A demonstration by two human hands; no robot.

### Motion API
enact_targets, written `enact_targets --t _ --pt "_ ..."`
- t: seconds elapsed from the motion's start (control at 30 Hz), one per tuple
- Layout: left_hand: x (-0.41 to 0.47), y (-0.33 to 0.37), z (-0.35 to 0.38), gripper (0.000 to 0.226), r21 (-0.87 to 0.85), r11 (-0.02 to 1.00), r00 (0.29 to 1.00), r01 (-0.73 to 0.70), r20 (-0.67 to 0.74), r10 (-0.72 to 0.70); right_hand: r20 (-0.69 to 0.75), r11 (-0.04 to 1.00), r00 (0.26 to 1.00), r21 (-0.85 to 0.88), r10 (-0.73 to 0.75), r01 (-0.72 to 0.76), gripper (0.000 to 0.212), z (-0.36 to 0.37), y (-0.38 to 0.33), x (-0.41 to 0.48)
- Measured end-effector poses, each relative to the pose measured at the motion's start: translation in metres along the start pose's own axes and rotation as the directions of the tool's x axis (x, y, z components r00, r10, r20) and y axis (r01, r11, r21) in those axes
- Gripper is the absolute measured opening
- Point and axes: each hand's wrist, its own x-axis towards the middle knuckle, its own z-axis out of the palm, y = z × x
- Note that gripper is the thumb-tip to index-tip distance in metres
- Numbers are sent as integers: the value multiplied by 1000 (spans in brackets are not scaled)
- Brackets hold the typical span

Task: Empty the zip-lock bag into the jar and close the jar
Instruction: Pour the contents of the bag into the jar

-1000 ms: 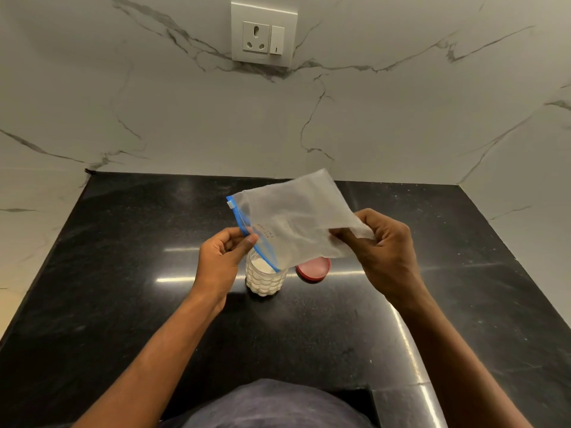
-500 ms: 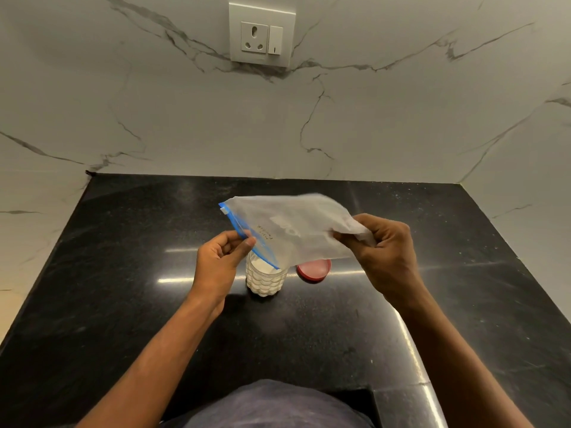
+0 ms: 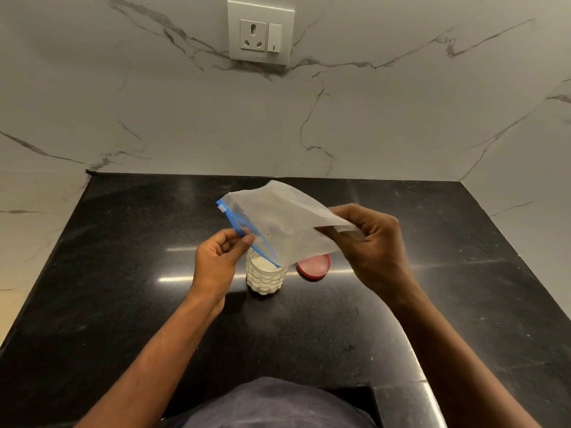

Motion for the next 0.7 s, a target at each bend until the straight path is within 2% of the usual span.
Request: enact_targets --t 0.1,0.2,0.3,0.43,0.53,0.63,0.7 --pt "-1 0 1 18 -7 1000 1000 -3 5 3 -63 1000 998 -1 31 -31 13 3 2 5" --pt "-2 0 0 17 -15 1000 1000 0 -3 0 48 998 998 -58 31 -28 13 5 2 6" --pt "-1 1 0 17 -34 999 1000 -11 -9 10 -68 997 995 16 70 -69 11 2 2 8" --pt "-2 -1 1 16 -39 999 1000 -3 -9 3 62 996 996 -76 58 -53 11 3 2 4" --pt "-1 -1 2 17 -55 998 1000 -10 -10 10 -81 997 993 22 80 -78 9 0 1 8" --pt "-1 -2 1 16 -44 999 1000 -13 -8 13 29 991 995 -97 95 -91 8 4 4 7" --pt "0 0 1 15 -57 998 1000 -25 -4 25 -30 995 995 -45 92 -94 8 4 4 7"
